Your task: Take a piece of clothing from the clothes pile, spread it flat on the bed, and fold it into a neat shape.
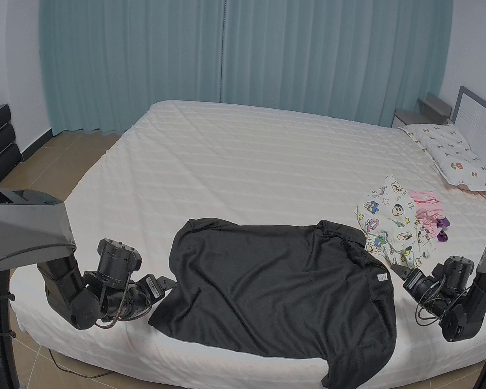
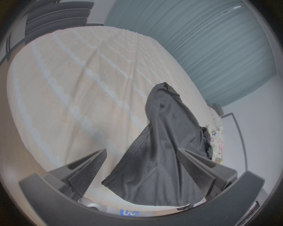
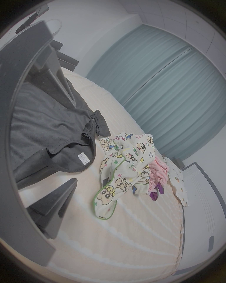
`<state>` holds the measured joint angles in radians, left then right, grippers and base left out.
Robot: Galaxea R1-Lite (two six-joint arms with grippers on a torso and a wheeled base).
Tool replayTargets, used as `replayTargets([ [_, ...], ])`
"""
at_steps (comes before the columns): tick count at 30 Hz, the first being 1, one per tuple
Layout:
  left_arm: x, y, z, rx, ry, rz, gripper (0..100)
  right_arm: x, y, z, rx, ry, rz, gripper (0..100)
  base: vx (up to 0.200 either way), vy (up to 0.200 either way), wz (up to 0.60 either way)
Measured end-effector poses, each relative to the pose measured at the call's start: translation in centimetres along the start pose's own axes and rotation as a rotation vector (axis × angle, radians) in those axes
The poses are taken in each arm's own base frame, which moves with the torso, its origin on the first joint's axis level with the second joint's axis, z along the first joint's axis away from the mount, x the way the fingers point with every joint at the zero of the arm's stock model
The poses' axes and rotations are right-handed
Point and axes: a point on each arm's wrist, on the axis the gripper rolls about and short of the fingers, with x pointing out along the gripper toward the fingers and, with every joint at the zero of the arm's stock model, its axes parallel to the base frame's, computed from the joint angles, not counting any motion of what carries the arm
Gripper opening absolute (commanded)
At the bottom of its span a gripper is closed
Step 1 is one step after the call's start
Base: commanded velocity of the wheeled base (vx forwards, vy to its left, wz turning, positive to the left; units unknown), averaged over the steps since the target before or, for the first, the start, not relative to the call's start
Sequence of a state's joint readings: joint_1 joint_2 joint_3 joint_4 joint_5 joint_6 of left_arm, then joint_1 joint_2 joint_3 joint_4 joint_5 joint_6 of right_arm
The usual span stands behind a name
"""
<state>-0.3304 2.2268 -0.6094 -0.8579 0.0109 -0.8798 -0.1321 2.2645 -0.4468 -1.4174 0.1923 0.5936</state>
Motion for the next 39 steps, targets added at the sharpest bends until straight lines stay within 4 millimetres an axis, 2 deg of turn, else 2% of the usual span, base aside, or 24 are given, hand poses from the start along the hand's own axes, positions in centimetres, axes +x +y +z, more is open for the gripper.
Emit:
replayTargets([
  [9,1.1,0.5,-1.6,0.094,0.011,0.061,100,-0.7,-0.8,-1.5,0.032,0.047,-0.005,100,0.0,0.0,0.0],
  [10,1.1,0.4,-1.8,0.099,0.017,0.061,0,-0.8,-0.9,-1.5,0.034,0.05,-0.007,100,0.0,0.0,0.0],
  [15,1.3,0.1,-2.8,0.138,0.044,0.062,0,-0.8,-1.0,-1.8,0.036,0.06,-0.01,100,0.0,0.0,0.0],
  [19,1.2,0.8,-3.0,0.167,0.072,0.116,0,-0.8,-1.0,-1.8,0.037,0.063,-0.011,100,0.0,0.0,0.0],
  [26,0.4,2.4,-1.9,0.219,0.04,0.26,0,-1.0,-1.1,-2.1,0.039,0.071,-0.013,100,0.0,0.0,0.0],
  [32,-1.5,3.9,-0.8,0.23,0.082,0.362,0,-1.2,-1.2,-2.5,0.037,0.094,-0.011,100,0.0,0.0,0.0],
  [39,-2.9,4.4,0.0,0.232,0.118,0.411,0,-1.8,-1.6,-3.8,0.003,0.181,0.004,100,0.0,0.0,0.0],
])
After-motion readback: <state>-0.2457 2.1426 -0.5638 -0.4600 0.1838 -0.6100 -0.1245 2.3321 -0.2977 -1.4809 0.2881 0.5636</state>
